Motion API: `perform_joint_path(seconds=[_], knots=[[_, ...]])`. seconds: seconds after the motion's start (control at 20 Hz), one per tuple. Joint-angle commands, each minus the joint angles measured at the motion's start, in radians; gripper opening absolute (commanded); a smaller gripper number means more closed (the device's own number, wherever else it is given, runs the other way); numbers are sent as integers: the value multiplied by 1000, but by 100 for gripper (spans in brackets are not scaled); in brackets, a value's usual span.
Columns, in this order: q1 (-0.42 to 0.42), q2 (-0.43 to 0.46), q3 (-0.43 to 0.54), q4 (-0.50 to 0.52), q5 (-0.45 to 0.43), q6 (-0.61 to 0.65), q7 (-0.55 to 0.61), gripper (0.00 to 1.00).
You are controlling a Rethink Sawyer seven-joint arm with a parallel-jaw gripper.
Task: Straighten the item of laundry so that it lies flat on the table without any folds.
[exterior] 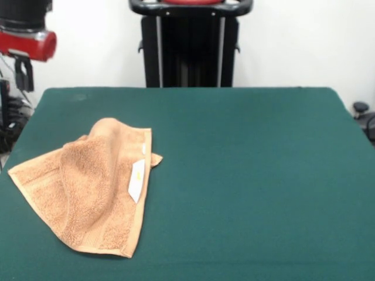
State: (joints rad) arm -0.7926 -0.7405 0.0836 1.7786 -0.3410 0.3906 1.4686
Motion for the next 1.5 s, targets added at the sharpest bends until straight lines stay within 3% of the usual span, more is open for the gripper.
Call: perform_joint_path(seconds=[0.05,1.5], knots=[[71,82,108,26,-49,-64,52,0],[253,138,29,52,39,-161,209,0]])
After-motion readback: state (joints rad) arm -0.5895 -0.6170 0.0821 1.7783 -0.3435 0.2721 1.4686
